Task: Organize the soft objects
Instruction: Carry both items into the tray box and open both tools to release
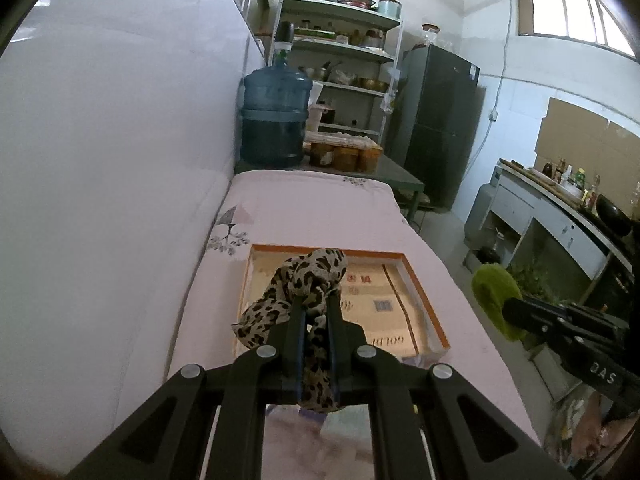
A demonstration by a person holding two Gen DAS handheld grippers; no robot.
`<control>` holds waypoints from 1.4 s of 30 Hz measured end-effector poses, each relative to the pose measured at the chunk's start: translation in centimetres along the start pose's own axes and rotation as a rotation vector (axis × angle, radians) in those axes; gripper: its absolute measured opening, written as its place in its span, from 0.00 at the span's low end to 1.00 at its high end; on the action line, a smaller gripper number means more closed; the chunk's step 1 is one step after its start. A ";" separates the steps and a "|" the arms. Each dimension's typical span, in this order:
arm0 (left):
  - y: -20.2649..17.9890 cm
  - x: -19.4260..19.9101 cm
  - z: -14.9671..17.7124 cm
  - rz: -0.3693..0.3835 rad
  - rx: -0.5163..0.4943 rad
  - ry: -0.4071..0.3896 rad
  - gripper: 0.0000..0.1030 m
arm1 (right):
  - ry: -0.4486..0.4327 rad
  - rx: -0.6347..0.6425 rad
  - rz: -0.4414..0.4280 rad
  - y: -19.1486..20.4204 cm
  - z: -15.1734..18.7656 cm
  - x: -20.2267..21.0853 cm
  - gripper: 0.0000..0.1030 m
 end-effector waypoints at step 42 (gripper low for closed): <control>3.6 -26.0 0.0 -0.035 0.037 0.296 0.09 | 0.318 -0.019 0.021 -7.0 -1.8 -28.3 0.14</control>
Point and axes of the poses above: each gripper's, at about its wrist camera, not at the fingertips, and x roughly against the way its jaws point, y to its left, z to its underside, the point moved 4 cm from there along -x, roughly the way its jaws point, and after that the axes turned 3 degrees about z, right-handed, at the moved point
